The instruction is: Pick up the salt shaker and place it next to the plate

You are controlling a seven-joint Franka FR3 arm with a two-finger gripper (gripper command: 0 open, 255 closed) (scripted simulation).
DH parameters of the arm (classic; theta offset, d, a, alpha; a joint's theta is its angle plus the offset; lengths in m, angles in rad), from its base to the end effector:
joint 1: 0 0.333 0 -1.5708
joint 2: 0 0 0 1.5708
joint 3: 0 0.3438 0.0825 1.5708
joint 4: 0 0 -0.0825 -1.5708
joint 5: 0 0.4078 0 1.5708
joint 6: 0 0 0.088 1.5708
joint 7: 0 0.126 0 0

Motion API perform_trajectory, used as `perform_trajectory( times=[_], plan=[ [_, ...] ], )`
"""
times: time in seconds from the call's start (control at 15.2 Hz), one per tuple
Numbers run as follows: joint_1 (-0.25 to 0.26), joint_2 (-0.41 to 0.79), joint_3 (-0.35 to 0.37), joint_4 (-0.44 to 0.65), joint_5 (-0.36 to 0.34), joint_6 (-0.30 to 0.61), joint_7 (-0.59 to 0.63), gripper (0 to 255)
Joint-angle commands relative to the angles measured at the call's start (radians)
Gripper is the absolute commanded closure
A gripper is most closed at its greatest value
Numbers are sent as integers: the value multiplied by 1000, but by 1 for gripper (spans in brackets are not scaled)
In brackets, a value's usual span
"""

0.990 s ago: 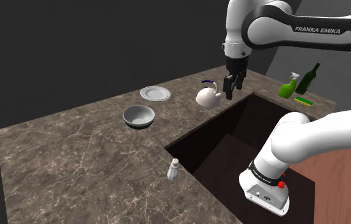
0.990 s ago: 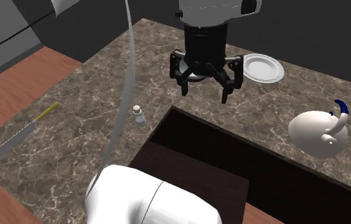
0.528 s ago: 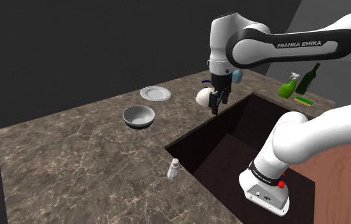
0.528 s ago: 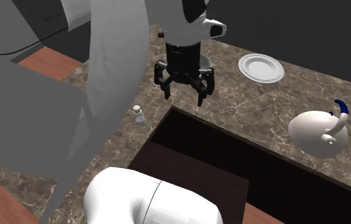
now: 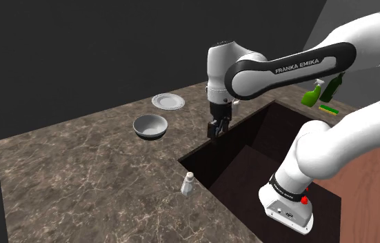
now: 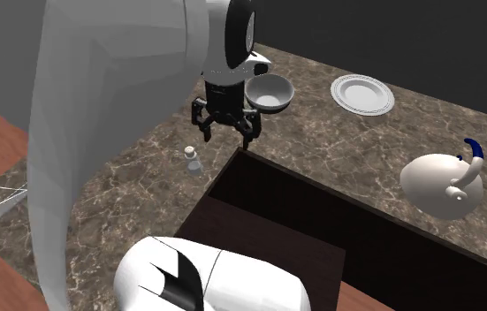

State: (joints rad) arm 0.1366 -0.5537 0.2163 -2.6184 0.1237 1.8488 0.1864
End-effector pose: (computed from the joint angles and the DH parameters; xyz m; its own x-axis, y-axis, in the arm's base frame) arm 0.3236 0.1286 0.4014 0.9739 0.0680 -0.2163 0.0796 -0.9958 0.0455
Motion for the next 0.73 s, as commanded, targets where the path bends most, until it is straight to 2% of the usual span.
perform_trajectory(
  times=[0.0,0.66],
  plan=[
    [19,59,22,0,30,64,10,0],
    [103,383,128,61,139,355,47,0]
  ],
)
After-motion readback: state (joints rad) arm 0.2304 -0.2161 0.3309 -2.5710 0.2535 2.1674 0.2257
